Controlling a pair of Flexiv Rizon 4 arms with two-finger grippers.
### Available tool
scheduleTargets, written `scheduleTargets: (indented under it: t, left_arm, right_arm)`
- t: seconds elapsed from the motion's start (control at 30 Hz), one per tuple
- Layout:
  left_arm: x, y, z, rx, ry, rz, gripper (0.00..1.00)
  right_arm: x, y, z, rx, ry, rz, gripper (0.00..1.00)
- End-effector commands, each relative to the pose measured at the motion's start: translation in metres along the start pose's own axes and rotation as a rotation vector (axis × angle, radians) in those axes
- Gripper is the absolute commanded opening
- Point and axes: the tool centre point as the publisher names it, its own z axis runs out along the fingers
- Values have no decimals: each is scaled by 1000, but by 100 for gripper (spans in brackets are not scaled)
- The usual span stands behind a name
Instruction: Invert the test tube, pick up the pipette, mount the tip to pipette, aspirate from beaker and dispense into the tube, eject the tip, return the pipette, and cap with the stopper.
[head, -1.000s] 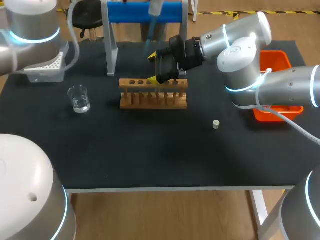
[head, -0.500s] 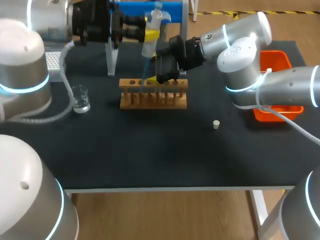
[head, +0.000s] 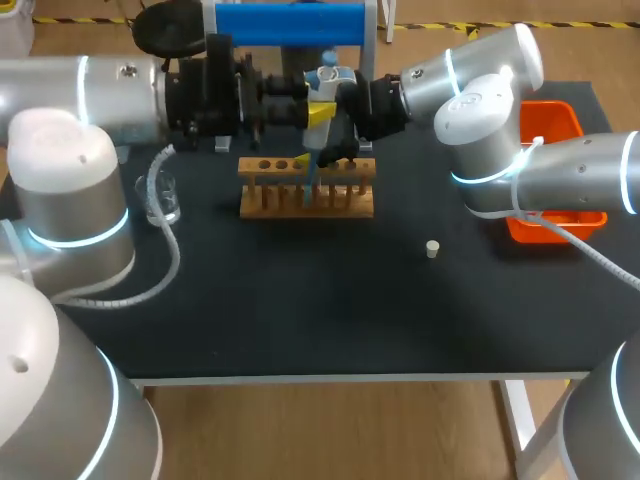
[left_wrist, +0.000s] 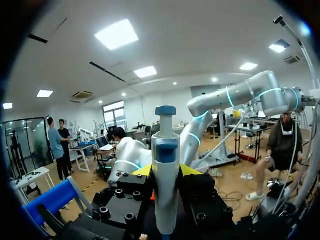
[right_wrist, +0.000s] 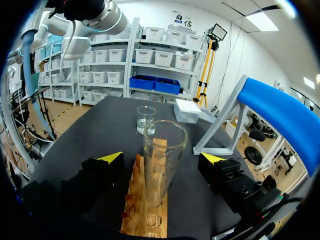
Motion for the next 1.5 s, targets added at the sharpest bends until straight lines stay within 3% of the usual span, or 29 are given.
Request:
scheduleTargets:
  t: [0.03,0.9,1.2,1.5]
  left_arm:
    - [4,2,3,18,-46,3,0]
    - [1,8,8,40,-52,-17,0]
    - [1,8,8,40,-52,-17,0]
    - [1,8,8,40,-52,-17,0]
  right_arm:
    - [-1,0,0,2,5,0,100]
    - [-1,0,0,2,5,0,100]
    - [9,-7,-36,-1,-9,-13,100]
    - [31,-2,-96,-22,-21,-56,100]
